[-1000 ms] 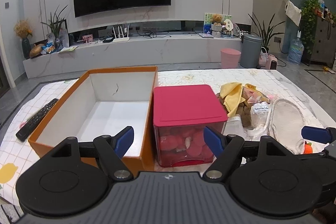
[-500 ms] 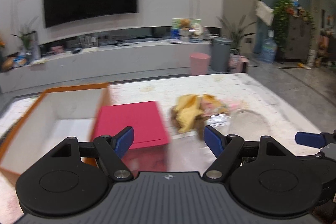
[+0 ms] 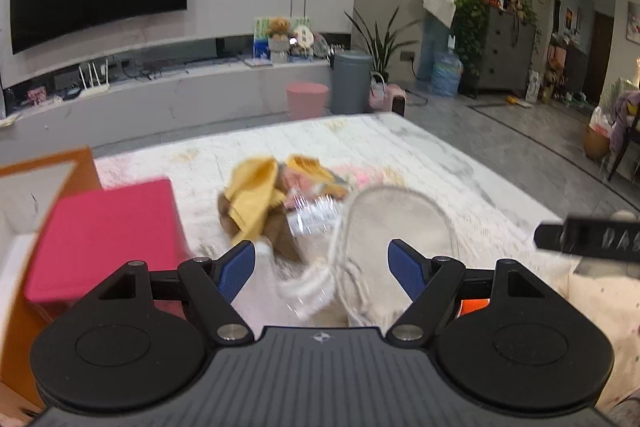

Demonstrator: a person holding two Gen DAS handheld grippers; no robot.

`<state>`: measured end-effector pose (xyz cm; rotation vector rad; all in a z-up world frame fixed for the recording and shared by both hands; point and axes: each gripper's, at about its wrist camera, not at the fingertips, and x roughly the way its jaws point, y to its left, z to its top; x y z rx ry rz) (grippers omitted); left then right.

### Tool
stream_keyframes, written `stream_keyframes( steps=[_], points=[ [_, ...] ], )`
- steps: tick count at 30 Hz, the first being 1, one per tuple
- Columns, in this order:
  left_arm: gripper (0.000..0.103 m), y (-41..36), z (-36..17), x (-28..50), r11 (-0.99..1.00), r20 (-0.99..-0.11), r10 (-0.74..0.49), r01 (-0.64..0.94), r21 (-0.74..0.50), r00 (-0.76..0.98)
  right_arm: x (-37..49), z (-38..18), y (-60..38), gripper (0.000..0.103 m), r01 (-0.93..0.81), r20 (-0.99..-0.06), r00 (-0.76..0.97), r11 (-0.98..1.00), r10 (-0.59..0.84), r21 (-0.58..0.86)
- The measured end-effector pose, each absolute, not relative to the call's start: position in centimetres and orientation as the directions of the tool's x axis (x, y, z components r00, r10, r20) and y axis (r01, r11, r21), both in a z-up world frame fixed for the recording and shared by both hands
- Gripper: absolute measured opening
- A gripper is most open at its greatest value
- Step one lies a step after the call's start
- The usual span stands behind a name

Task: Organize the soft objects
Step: 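Reach both tools to the pile while the left tool grasps the beige canvas pouch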

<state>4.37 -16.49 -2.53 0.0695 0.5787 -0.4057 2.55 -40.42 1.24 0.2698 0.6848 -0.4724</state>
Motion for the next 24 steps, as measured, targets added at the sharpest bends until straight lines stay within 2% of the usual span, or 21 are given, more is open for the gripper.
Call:
stream_keyframes(
  steps=[3, 6, 12, 13, 18, 20, 24],
  points=[
    [0.089, -17.0, -4.7, 4.2, 0.901, -0.543, -0.394, 0.427, -0.071, 0.742, 2.7, 0.9, -40.4, 0.101, 0.501, -0.661, 0.669, 0.863, -0.338, 0.066],
    [0.089, -18.0, -6.5, 3.7, 0.875, -0.557, -0.416, 0.483, -0.030, 0.719, 3.2, 0.2, -39.9, 0.101, 0.511, -0.660, 0.647, 0.860, -0.382, 0.003],
    [0.089, -19.6, -8.8, 3.5, 0.858, -0.596, -0.420, 0.513, -0.015, 0.684, 3.2, -0.7, -41.4, 0.101, 0.552, -0.688, 0.627, 0.831, -0.366, 0.061],
    [0.086, -19.6, -9.0, 3.6, 0.854, -0.606, -0.428, 0.520, -0.027, 0.671, 3.2, -0.7, -41.4, 0.101, 0.552, -0.688, 0.628, 0.831, -0.365, 0.063],
    [0.063, -18.8, -9.9, 3.9, 0.842, -0.592, -0.480, 0.530, -0.104, 0.647, 3.8, -1.3, -41.1, 0.101, 0.531, -0.709, 0.621, 0.845, -0.333, 0.068],
    [0.042, -18.3, -10.0, 4.0, 0.849, -0.572, -0.483, 0.514, -0.121, 0.663, 3.8, -1.3, -41.0, 0.101, 0.528, -0.712, 0.619, 0.847, -0.332, 0.063],
    [0.019, -17.5, -9.9, 4.0, 0.864, -0.522, -0.485, 0.477, -0.161, 0.702, 3.7, -1.2, -41.0, 0.101, 0.558, -0.708, 0.599, 0.829, -0.375, 0.033]
  ],
)
